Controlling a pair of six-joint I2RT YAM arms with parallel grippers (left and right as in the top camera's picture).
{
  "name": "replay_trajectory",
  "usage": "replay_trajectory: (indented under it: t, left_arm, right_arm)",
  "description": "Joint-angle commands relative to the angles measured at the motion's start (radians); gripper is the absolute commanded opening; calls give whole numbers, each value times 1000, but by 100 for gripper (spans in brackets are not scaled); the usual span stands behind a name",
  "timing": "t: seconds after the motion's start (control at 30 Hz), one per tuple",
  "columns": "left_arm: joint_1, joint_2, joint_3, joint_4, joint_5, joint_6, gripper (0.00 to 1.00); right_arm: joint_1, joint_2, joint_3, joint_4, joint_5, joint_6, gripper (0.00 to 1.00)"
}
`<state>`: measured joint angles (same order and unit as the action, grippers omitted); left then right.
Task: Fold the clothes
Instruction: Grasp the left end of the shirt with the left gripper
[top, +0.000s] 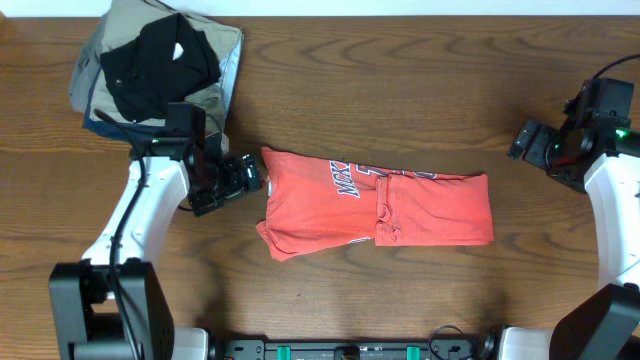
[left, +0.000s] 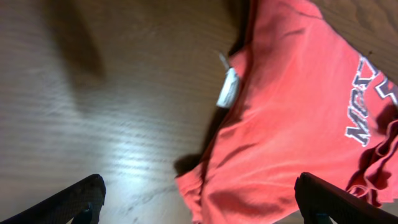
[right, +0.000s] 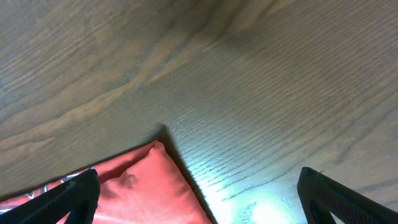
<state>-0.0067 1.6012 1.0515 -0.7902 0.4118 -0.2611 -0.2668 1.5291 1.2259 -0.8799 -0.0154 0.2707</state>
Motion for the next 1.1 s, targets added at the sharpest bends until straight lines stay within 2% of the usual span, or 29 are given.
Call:
replay_trajectory:
  t: [0.0,0.17,0.33,0.87,1.07]
  left_arm:
    - [3,60,-17,21,79,25,98]
    - [3,143,-16,66,103,31,98]
    - [3,159,-16,85,190,127,98]
    - [-142,246,-17,128,209,124,98]
    - [-154,287,-17,134,205,122,98]
  right_arm:
    - [-8,-1,8,-3,-11,5,99]
    - [-8,-1,8,-3,-11,5,99]
    - [-8,-1,8,-3,-11,5,99]
    - [-8,-1,8,-3,-11,5,99]
    - [-8,-1,8,-3,-11,5,99]
